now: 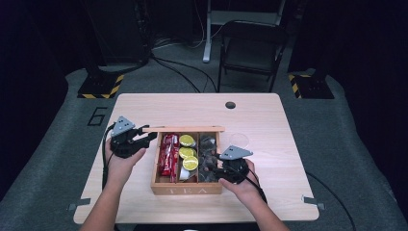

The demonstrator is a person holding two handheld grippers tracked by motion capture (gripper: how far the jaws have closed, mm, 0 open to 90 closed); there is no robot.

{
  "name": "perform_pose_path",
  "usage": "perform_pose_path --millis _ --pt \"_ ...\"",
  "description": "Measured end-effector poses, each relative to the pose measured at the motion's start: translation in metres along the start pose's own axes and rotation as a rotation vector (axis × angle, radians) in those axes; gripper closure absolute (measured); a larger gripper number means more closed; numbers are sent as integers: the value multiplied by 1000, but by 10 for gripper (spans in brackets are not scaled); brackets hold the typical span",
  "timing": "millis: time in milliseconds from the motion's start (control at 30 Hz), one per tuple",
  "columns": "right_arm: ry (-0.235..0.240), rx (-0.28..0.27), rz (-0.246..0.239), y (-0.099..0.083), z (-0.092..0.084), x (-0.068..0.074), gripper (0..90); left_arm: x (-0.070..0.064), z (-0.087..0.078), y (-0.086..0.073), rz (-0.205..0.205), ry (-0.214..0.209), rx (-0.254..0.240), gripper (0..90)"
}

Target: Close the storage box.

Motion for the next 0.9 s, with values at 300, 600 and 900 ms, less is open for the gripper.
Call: perform_pose_path --millis 300,600,900 --pt "11 35 -5 -5 14 2 501 1 1 0 -13 -5 0 565" --pt "32 83 9 -11 26 3 511 0 1 -1 -19 -8 9 557" --pt "39 120 -7 -14 33 4 575 1 1 0 -9 -12 19 559"
Point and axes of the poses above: each handheld gripper's, and its own axes: z roughly forward along the jaws, y roughly out of its top, x roughly to its left, the point moved 4 cm from there along z, roughly forward along the jaws, and after that the axes turned 2 degrees about y, right-handed, at the moved point
